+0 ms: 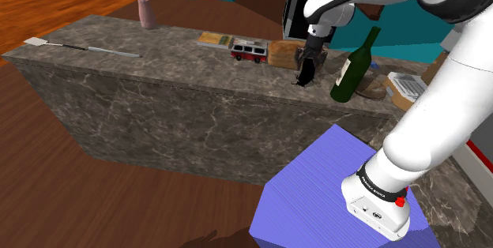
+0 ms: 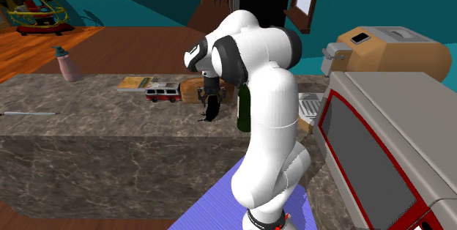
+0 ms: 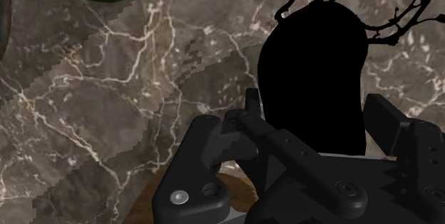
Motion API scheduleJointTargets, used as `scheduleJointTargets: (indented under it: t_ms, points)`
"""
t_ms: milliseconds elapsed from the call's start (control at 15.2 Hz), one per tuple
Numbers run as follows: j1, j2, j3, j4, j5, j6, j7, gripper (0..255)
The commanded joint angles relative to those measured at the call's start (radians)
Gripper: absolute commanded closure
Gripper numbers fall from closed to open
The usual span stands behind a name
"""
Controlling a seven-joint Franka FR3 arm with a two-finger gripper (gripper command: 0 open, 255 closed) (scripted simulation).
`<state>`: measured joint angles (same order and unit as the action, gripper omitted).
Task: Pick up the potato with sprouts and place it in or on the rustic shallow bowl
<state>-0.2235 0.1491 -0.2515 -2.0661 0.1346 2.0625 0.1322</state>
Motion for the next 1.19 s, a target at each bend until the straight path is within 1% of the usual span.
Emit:
scheduleJointTargets:
  t_ms: [0,858,1122]
  points:
    - [0.001,-0.014,-0.001,0.015,-0.006,-0.028,0.006,255]
    - [0.003,-0.079,-0.004,0.105,-0.031,-0.180,0.032,255]
    - [-0.040,-0.129,-0.045,0.038,-0.056,-0.166,-0.044,255]
